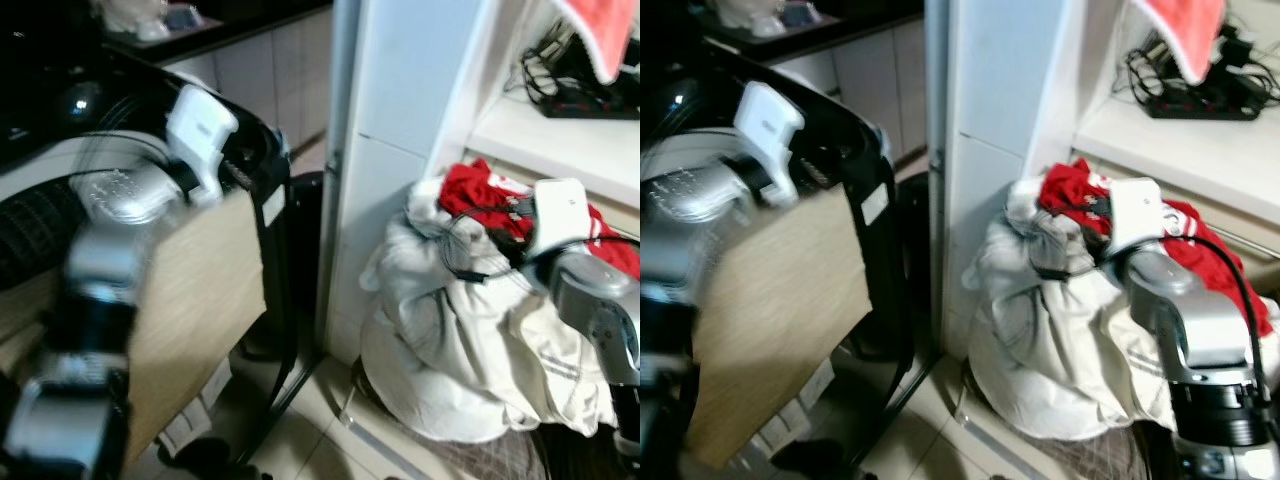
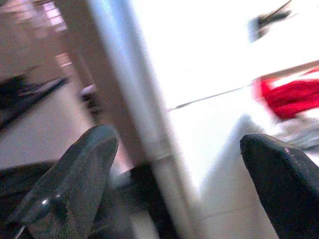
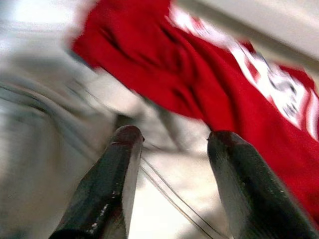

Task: Clothes washing

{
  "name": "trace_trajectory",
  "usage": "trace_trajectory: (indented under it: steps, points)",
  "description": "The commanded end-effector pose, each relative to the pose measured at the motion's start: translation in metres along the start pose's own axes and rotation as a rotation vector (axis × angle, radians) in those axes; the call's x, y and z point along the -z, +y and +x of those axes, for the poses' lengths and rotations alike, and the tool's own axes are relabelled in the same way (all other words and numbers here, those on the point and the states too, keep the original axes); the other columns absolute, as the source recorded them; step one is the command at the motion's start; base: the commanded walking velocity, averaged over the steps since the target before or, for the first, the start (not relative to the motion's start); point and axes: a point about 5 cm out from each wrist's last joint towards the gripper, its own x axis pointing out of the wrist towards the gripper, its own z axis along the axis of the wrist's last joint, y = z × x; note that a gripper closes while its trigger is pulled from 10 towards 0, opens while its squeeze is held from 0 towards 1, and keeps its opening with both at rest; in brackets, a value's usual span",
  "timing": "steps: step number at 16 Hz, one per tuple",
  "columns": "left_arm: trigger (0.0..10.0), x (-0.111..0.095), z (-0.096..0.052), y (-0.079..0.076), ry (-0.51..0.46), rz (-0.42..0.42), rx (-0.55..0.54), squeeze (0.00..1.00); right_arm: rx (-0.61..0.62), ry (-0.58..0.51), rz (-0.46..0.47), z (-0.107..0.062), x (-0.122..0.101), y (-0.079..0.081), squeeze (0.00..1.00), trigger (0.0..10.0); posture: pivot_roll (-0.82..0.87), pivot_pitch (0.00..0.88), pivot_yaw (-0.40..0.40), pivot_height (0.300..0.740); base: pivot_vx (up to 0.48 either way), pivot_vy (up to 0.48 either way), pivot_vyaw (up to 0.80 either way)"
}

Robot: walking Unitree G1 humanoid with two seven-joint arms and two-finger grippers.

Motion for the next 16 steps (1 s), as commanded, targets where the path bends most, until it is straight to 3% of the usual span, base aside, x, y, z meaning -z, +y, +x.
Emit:
trace_trajectory:
  steps: [1, 4, 7, 9, 13, 14, 15, 16]
  points:
    - [10.0, -0.016, 0.005, -0.02, -0.087, -0.022, 0.089, 0.0, 0.053, 0.076, 0.035, 0.002, 0.011, -0.01, 1.0, 10.0, -0.08, 0.0, 0.01, 0.74, 0.0, 0.0, 0.0]
    - [10.0, -0.02, 0.004, -0.049, -0.145, -0.101, 0.209, 0.0, 0.107, 0.12, 0.059, 0.006, 0.024, -0.017, 1.0, 10.0, -0.09, 0.0, 0.01, 0.74, 0.0, 0.0, 0.0]
    - [10.0, -0.008, 0.005, -0.079, -0.099, -0.151, 0.243, 0.0, 0.151, -0.038, 0.048, 0.015, 0.011, -0.027, 1.0, 10.0, -0.09, 0.0, 0.013, 0.74, 0.0, 0.0, 0.0]
    - [10.0, -0.006, 0.006, -0.086, -0.08, -0.174, 0.248, 0.0, 0.172, -0.036, 0.001, 0.022, 0.012, -0.038, 1.0, 10.0, -0.09, 0.0, 0.016, 0.74, 0.0, 0.0, 0.0]
    - [10.0, 0.001, 0.001, -0.093, -0.024, -0.172, 0.273, 0.0, 0.093, -0.008, -0.06, 0.042, 0.022, -0.05, 1.0, 10.0, -0.08, 0.0, 0.018, 0.74, 0.0, 0.0, 0.0]
    - [10.0, 0.002, 0.001, -0.093, -0.014, -0.17, 0.271, 0.0, 0.06, -0.017, -0.075, 0.046, 0.024, -0.05, 0.89, 10.0, -0.08, 0.0, 0.018, 0.74, 0.0, 0.0, 0.0]
    - [10.0, 0.002, 0.001, -0.094, -0.01, -0.168, 0.272, 0.0, 0.029, -0.014, -0.102, 0.049, 0.027, -0.049, 0.0, 10.0, -0.09, 0.0, 0.02, 0.74, 0.0, 0.0, 0.0]
    - [10.0, 0.003, 0.0, -0.095, -0.004, -0.167, 0.274, 0.0, -0.042, 0.026, -0.124, 0.053, 0.036, -0.048, 0.0, 10.0, -0.08, 0.0, 0.018, 0.74, 0.0, 0.0, 0.0]
